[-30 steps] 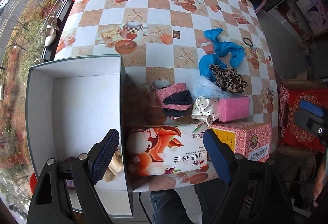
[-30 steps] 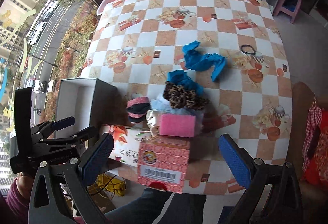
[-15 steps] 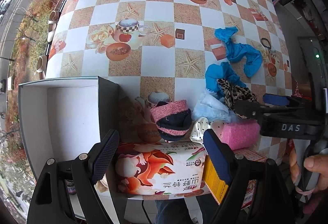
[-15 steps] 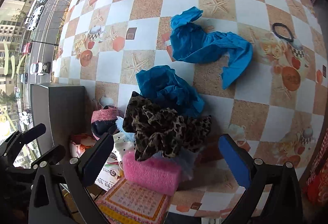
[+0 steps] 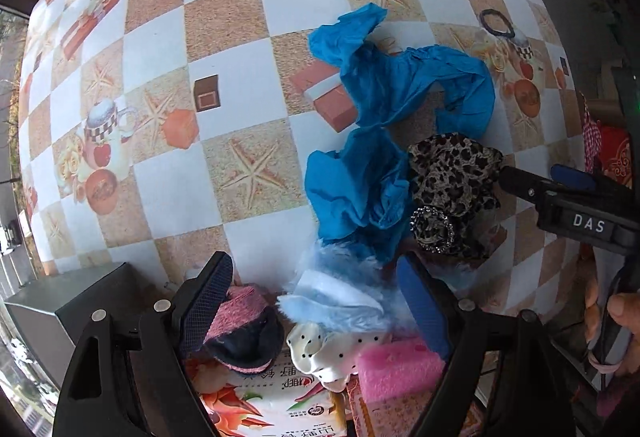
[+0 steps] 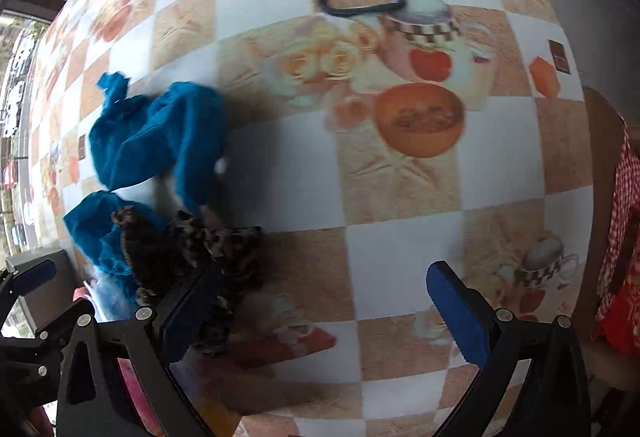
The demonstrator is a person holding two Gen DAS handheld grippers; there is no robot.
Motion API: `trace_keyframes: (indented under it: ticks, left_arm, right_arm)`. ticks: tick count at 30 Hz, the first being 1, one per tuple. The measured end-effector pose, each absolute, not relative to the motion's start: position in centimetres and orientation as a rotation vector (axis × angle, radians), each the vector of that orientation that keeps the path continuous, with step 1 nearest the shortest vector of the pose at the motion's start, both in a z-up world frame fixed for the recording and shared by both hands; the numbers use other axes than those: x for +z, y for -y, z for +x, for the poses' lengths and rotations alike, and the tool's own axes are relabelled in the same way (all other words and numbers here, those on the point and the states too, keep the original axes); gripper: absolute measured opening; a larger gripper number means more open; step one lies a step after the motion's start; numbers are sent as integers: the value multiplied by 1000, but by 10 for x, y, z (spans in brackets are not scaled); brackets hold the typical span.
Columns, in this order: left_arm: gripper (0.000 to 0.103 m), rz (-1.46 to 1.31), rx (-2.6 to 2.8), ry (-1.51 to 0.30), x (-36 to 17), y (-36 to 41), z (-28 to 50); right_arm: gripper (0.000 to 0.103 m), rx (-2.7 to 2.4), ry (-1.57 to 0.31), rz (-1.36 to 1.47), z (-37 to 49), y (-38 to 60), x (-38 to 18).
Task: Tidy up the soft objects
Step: 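Grasp the blue cloth with left tool while right tool grasps leopard-print scrunchie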
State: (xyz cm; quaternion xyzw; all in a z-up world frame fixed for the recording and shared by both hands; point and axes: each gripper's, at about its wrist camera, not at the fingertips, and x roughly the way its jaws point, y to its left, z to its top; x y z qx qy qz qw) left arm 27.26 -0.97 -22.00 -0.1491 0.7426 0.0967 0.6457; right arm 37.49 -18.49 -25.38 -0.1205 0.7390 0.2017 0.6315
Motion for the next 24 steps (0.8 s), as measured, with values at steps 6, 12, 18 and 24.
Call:
trace_keyframes:
  ticks: [6,12,18,24]
  left_arm:
    - [87,-301,218,-1749,-250,15,296]
    - [87,-302,242,-1771,-262,3,298]
    - [90,-251,321,-1767,-271,-12,294]
    - [98,-294,413,-1739,-272,-51,278]
  right_arm:
    - [103,381,-1660,-198,385,233,-247]
    - [103,647,-1620,-181,348,191,-223]
    - [103,599,-1592,-414,328,153,-251]
    - [103,485,-1566,-451,346,192,-256]
